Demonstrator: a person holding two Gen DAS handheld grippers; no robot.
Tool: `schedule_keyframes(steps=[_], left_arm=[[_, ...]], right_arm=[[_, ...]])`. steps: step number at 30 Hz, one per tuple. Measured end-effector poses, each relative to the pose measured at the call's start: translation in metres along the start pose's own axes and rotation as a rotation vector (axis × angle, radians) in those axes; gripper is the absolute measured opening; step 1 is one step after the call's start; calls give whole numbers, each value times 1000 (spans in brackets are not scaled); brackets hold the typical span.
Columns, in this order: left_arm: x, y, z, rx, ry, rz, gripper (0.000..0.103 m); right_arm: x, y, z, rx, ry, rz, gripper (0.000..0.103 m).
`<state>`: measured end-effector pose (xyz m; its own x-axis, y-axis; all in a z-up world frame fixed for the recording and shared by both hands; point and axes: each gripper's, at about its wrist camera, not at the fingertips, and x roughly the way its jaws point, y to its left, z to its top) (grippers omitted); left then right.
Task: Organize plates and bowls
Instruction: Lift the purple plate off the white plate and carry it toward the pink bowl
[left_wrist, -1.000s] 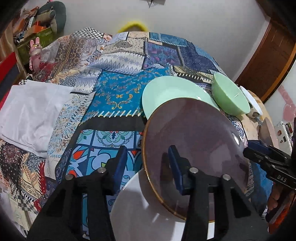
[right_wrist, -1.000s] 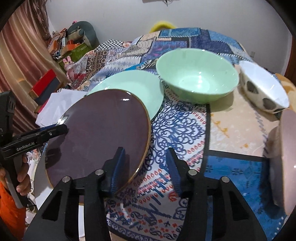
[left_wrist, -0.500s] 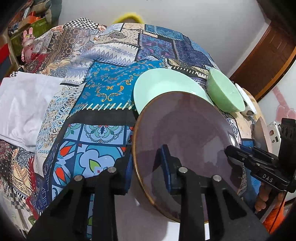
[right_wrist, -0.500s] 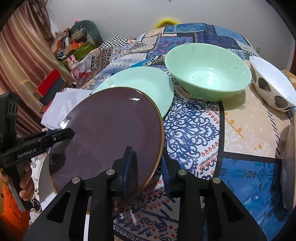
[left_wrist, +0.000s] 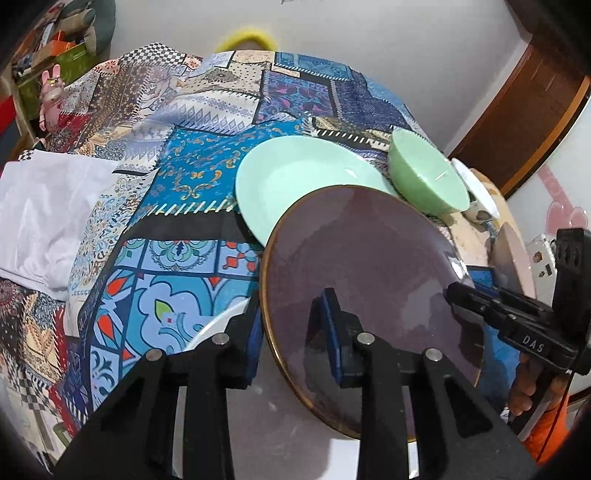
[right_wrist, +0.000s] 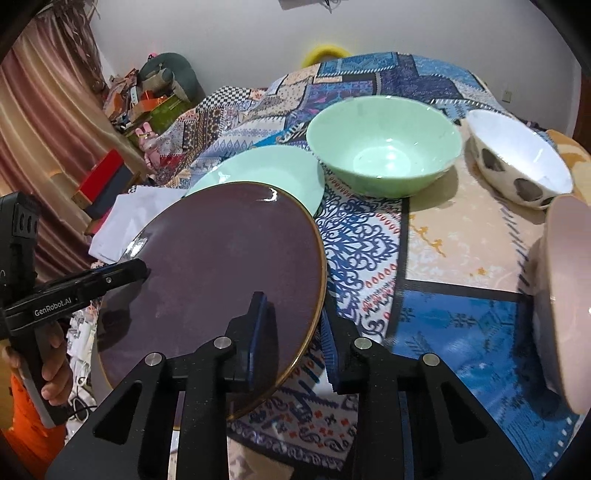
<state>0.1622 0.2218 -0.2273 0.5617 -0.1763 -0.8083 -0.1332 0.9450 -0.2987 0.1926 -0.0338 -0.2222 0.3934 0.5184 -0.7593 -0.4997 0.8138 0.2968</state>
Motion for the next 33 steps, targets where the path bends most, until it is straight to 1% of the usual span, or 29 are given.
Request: schedule_keyframes(steps=[9,14,20,27,33], left_arm=[[-21,-28,-8,14,-17,-20,29],[-32,-49,-14,27,-31,-22,29],[-42,-74,-22,42,-27,-38,29],[-40,-103,-35,67,2,-52,29],[-26,-124,-45,80,48,-65,29]], right_arm=[[-36,-6,-6,-7,-54,-21,25],[-53,-15,-12,0,-76,-30,25],[-70,-32,-23,17,-94,-45,25],[-82,-55,-38,42,-96,-64,25],[-84,-74,-52,63,-80,-74,25]])
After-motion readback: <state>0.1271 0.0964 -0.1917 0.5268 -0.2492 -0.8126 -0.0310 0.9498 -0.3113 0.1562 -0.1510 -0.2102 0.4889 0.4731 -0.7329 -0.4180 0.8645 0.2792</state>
